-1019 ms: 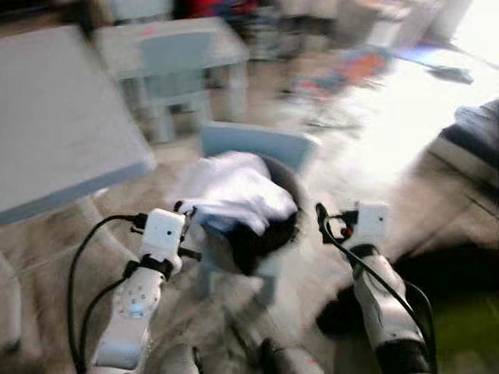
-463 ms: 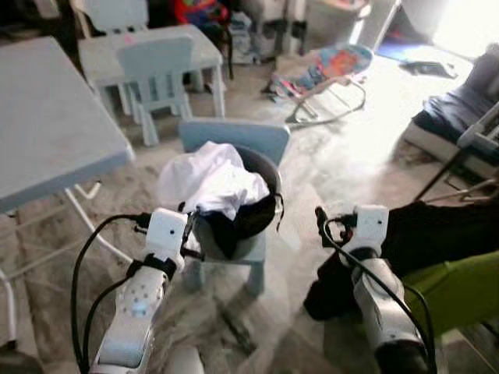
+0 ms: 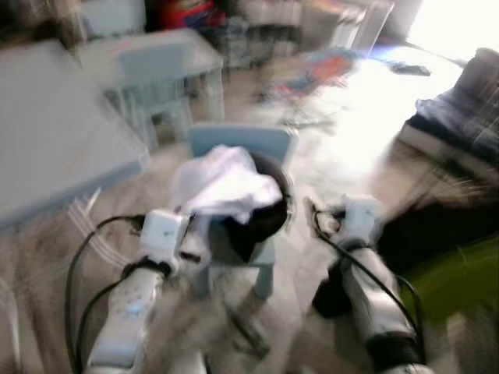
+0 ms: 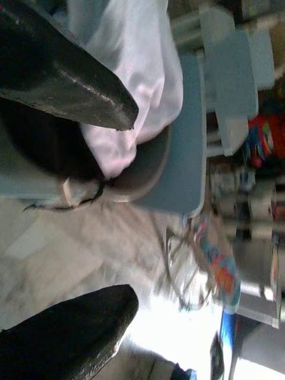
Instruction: Hang hanger
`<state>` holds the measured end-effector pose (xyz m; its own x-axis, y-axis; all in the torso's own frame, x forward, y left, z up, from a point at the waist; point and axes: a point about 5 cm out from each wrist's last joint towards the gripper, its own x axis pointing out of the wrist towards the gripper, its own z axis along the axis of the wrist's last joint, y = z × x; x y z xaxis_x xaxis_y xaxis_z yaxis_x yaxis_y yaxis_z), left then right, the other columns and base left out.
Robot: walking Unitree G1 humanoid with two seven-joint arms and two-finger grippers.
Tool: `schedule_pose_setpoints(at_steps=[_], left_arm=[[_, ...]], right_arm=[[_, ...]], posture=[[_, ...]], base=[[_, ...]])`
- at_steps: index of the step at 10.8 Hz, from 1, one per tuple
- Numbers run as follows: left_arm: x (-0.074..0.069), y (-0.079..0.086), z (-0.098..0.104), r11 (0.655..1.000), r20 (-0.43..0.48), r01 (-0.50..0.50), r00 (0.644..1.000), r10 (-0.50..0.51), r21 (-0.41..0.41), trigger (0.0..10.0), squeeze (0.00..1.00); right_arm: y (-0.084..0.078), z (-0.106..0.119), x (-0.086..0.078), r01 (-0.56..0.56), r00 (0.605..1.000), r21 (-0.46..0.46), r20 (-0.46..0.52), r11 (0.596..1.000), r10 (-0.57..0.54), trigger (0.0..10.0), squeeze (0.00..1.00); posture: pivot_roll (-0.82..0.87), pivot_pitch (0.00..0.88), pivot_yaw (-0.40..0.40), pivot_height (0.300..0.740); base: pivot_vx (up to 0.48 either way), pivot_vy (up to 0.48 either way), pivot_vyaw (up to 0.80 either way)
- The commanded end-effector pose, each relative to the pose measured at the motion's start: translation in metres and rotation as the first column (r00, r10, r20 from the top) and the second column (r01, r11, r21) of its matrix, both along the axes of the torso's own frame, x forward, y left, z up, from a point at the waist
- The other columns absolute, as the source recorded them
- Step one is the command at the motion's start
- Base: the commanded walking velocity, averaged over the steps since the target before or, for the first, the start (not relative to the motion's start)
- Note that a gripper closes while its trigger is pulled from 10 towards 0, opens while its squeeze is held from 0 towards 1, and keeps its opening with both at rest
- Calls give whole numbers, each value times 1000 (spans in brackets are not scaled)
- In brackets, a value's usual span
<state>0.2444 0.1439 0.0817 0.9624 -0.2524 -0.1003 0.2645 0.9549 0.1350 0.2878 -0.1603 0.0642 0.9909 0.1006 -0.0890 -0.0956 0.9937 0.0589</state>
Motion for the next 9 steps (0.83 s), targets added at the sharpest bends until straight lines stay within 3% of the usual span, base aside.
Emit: schedule_pose_setpoints(at_steps=[1,3,7,9], left_arm=[[2,-12,4,999,12,46,999,-45,-20,10000,0],[2,-12,4,998,9,54,998,-54,-12,10000,0],[9,-13,9,999,33,48,998,-48,1,10000,0],[10,-13,14,999,63,30,998,-29,-16,10000,0]], right_arm=[[-17,-7,-6,43,999,-23,-31,999,-44,10000,0],[-14,-8,-6,40,999,-22,-32,999,-41,10000,0],[-5,-8,-1,24,999,-11,-26,1000,-24,10000,0],[-4,-8,-1,16,1000,-18,-19,1000,-17,10000,0]], posture=[[-12,0,-26,740],[-12,0,-22,740],[-8,0,-21,740],[-9,0,-26,740]], base=[[0,480,-800],[0,480,-638],[0,480,0],[0,373,-597]])
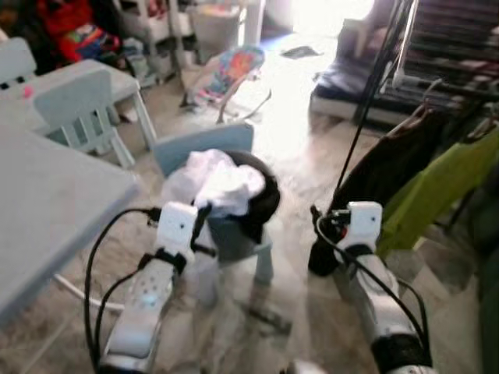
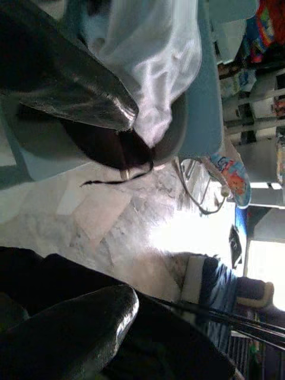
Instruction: Hang hanger
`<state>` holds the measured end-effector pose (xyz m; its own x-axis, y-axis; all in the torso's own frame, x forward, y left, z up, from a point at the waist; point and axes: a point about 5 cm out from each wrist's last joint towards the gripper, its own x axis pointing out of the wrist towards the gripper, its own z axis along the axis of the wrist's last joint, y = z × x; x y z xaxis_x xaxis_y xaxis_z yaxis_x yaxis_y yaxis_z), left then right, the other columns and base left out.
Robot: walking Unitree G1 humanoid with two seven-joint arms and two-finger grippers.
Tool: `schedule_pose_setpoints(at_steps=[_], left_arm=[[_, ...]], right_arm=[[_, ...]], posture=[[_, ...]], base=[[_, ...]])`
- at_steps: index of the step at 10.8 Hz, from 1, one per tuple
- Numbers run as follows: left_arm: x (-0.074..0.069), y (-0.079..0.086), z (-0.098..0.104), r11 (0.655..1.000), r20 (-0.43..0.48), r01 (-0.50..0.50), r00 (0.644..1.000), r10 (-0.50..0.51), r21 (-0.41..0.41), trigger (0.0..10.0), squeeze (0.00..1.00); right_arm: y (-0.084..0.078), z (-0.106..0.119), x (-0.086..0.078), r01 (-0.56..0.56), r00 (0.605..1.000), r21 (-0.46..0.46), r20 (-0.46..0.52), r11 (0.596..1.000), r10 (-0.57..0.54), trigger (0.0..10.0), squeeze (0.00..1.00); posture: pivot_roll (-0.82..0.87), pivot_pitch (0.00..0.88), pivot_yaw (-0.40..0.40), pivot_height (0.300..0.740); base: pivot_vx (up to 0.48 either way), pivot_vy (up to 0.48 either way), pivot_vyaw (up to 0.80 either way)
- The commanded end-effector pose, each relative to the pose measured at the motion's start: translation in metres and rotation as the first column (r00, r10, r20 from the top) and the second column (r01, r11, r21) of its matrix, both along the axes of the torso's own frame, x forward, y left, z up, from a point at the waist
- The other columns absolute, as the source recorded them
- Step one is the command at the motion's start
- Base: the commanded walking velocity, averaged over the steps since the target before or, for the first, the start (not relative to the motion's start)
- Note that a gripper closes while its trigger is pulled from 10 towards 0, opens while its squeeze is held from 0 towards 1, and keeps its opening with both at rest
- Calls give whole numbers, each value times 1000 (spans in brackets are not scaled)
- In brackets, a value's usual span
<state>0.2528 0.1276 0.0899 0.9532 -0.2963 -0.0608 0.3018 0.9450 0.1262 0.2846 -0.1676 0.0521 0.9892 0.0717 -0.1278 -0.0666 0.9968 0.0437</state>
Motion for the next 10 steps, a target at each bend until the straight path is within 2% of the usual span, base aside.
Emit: schedule_pose_setpoints(at_steps=[1,4,6,8,9,10], left_arm=[[2,1,8,1000,46,4,999,-5,16,10000,0],[0,-9,15,996,48,79,996,-77,-51,10000,0],[2,-15,29,989,94,126,988,-119,-72,10000,0],[9,-23,61,973,191,164,973,-132,-164,10000,0],[10,-27,72,968,222,184,964,-145,-168,10000,0],[13,-35,92,956,272,227,947,-172,-185,10000,0]], right_arm=[[2,3,2,-5,1000,-1,14,1000,5,10000,0],[1,2,2,-3,1000,-5,11,1000,3,10000,0],[0,5,4,-3,1000,-11,23,1000,3,10000,0],[-1,17,11,8,995,-64,97,998,-2,10000,0],[-1,19,12,13,995,-65,100,998,-6,10000,0],[-2,19,13,16,995,-73,102,997,-9,10000,0]], posture=[[-9,0,-28,740],[-10,0,-33,740],[-10,0,-28,740],[-9,0,-26,740],[-9,0,-26,740],[-6,0,-26,740]], base=[[0,0,-800],[0,0,-800],[0,0,-800],[0,0,-800],[0,0,-800],[0,0,-800]])
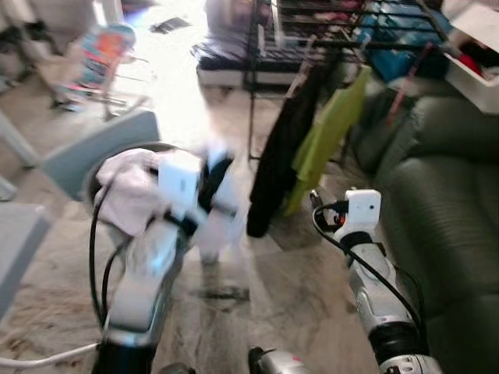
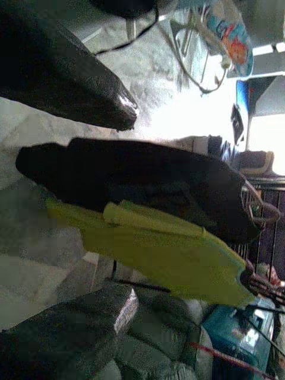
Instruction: Hang hanger
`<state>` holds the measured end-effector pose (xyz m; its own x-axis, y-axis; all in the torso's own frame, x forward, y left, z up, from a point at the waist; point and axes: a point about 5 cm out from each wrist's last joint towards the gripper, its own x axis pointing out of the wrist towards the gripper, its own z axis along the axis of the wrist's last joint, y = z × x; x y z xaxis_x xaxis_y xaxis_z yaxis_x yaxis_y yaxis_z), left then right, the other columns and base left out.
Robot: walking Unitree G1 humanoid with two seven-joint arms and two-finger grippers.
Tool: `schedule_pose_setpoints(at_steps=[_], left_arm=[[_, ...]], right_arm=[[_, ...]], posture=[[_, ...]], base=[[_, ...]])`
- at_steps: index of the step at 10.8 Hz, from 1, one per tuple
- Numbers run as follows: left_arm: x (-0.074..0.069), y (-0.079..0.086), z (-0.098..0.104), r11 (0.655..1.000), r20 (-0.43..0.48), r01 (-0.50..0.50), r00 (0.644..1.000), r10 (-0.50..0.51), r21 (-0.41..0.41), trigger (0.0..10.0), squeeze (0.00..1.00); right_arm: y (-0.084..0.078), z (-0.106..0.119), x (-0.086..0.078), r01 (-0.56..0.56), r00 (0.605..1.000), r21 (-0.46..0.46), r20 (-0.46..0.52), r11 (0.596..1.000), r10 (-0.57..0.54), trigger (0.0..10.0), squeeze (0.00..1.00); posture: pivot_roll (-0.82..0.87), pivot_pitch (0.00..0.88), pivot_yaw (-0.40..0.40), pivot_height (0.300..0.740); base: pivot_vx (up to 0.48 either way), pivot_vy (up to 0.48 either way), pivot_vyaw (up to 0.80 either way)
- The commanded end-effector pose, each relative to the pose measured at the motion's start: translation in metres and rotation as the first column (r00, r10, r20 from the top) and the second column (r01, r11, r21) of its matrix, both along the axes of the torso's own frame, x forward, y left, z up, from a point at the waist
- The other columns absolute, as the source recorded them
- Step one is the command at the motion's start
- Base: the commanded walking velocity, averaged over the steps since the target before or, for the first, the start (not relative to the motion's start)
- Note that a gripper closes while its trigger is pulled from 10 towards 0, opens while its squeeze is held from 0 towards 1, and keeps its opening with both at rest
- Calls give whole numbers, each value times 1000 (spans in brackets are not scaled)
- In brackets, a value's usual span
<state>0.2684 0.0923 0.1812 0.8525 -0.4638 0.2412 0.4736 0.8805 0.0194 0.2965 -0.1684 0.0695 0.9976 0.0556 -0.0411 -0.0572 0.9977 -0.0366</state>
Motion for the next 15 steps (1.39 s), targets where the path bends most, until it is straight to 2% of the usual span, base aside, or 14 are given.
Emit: schedule_pose_setpoints(at_steps=[1,2,4,6,9,15], left_arm=[[-4,-8,17,997,42,74,996,-74,-13,10000,0],[-7,-14,18,991,29,132,991,-132,2,10000,0],[-17,-10,-30,974,-141,196,974,-179,115,10000,0],[-25,-3,-54,957,-222,237,955,-198,166,10000,0],[-19,-4,-44,965,-193,227,961,-200,128,10000,0],[-20,-8,-40,963,-175,245,959,-223,111,10000,0]], right_arm=[[-2,2,2,14,1000,-11,16,1000,-14,10000,0],[-5,1,2,39,999,-36,14,999,-39,10000,0],[-11,0,3,93,996,-71,7,993,-93,10000,0],[-13,-1,2,90,996,-76,4,993,-90,10000,0],[-13,-1,5,98,995,-77,4,992,-98,10000,0],[-15,-1,3,102,995,-87,11,991,-102,10000,0]], posture=[[-4,0,-25,740],[-1,0,-24,740],[-5,0,-20,740],[-5,0,-23,740],[-4,0,-30,740],[-12,0,-30,740]], base=[[0,0,-800],[0,0,-800],[0,0,-800],[0,0,-800],[0,0,-800],[279,-333,-800]])
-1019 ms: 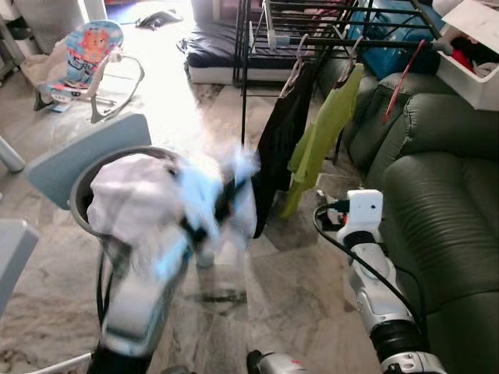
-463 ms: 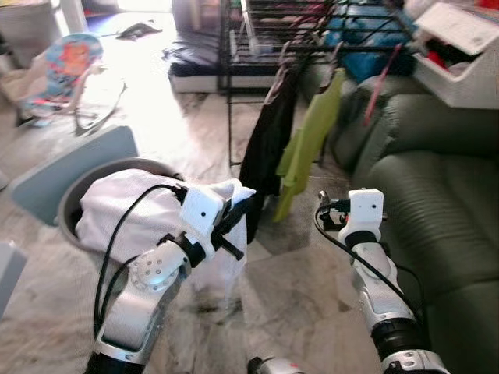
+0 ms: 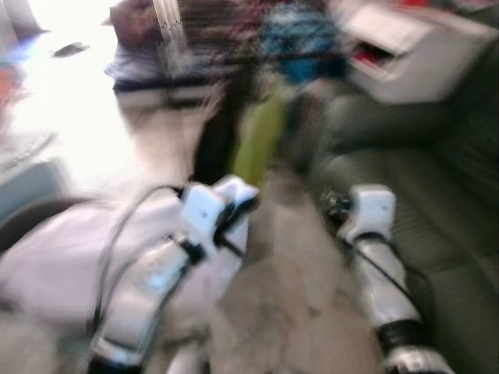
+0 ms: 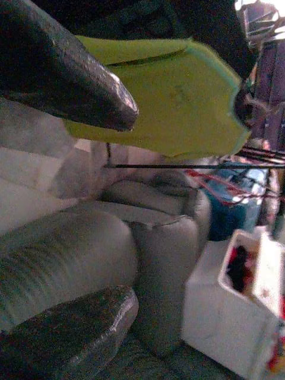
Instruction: Hang hanger
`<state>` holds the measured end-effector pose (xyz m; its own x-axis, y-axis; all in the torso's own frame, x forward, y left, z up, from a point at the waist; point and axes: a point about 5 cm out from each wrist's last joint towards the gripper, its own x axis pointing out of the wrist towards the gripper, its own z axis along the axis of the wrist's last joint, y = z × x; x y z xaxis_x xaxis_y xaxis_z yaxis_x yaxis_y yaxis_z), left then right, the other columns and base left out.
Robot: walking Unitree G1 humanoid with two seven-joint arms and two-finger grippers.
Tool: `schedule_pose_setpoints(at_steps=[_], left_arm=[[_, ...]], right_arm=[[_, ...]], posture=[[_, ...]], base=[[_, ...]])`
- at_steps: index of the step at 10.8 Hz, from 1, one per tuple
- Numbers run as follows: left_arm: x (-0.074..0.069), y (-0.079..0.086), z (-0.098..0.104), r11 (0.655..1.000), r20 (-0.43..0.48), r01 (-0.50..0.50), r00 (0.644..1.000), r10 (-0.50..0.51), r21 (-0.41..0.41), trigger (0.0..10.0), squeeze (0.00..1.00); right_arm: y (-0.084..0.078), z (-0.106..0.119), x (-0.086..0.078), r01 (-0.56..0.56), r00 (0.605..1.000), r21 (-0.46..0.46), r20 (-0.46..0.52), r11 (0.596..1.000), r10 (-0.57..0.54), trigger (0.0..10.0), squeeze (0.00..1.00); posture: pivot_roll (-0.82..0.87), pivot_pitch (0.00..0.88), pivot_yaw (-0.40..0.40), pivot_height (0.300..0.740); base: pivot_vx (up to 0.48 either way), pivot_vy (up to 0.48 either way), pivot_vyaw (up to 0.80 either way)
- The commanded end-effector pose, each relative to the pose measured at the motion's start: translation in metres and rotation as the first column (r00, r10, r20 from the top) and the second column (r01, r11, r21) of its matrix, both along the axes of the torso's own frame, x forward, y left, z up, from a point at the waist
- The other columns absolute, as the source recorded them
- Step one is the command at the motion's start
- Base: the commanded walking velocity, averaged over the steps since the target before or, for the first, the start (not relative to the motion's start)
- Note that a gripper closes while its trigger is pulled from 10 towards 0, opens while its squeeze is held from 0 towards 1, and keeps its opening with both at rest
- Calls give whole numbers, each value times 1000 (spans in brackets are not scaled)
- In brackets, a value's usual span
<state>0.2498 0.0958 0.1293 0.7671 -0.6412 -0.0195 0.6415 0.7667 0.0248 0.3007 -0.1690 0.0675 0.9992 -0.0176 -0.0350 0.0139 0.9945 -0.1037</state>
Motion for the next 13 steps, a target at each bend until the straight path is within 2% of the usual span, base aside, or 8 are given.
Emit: schedule_pose_setpoints(at_steps=[1,5,6,7,10,13], left_arm=[[-1,-11,12,999,50,42,998,-41,-27,10000,0],[0,-14,14,998,52,51,997,-49,-32,10000,0],[2,-12,10,1000,39,21,999,-21,-13,10000,0],[5,-7,8,1000,33,-26,999,26,-10,10000,0],[11,-1,8,998,44,-69,997,69,0,10000,0],[13,0,7,996,51,-83,995,82,14,10000,0]], right_arm=[[-14,1,-1,32,999,-22,0,999,-32,10000,0],[-14,2,0,32,999,-24,4,999,-32,10000,0],[-14,1,0,32,999,-24,3,999,-32,10000,0],[-14,2,1,29,1000,-18,4,999,-29,10000,0],[-10,2,0,5,1000,-4,12,1000,-5,10000,0],[-8,1,0,-11,1000,1,7,1000,11,10000,0]], posture=[[-12,0,-30,740],[-14,0,-28,740],[-14,0,-28,740],[-14,0,-27,740],[-13,0,-26,740],[-16,0,-24,740]], base=[[296,-326,-800],[292,-281,-800],[0,0,-800],[0,0,0],[0,0,0],[0,480,0]])
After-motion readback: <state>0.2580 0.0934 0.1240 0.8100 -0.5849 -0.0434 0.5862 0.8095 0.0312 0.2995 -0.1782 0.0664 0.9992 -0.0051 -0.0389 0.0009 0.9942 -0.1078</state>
